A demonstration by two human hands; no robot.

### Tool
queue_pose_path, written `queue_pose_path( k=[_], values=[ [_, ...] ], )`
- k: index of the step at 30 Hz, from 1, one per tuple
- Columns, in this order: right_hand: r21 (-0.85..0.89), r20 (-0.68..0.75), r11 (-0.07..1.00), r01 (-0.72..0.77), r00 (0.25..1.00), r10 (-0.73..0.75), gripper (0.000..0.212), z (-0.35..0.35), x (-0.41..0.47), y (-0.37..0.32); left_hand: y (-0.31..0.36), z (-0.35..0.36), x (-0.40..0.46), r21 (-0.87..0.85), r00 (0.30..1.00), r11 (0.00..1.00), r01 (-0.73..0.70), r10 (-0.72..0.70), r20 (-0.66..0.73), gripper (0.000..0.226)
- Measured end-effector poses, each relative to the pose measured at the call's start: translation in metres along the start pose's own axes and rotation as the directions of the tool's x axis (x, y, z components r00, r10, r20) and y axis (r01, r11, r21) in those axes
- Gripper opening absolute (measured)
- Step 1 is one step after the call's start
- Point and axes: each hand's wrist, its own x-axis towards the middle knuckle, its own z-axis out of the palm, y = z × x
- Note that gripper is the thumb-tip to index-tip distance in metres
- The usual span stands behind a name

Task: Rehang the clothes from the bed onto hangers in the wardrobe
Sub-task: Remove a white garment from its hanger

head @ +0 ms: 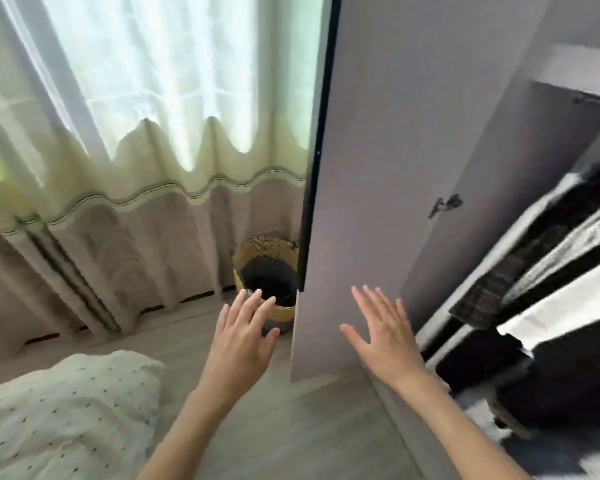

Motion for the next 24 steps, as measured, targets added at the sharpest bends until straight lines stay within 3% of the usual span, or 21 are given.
queue_pose_path(
  k=[5,8,15,21,24],
  values=[
    [-0.044,-0.06,0.977,-0.21,0.976,0.207,0.087,-0.037,-0.022,0.09,0.085,0.042,0.059,-0.021,0.972,0.974,-0.226,0.227,0.064,0.052],
    [-0.058,-0.09,0.95,-0.307,0.949,0.301,0.072,-0.055,-0.033,0.129,0.127,0.063,0.088,-0.054,0.941,0.948,-0.313,0.317,0.114,0.052],
    [-0.122,-0.198,0.862,-0.492,0.863,0.465,0.069,-0.093,-0.032,0.203,0.212,0.105,0.172,-0.123,0.806,0.809,-0.574,0.585,0.086,0.045],
    [-0.136,-0.296,0.793,-0.594,0.788,0.539,0.069,-0.124,0.009,0.261,0.267,0.145,0.253,-0.182,0.702,0.704,-0.686,0.707,0.085,0.042],
    [-0.146,-0.298,0.769,-0.623,0.769,0.566,0.066,-0.131,0.036,0.283,0.286,0.157,0.294,-0.199,0.691,0.692,-0.694,0.717,0.086,0.049]
  ],
)
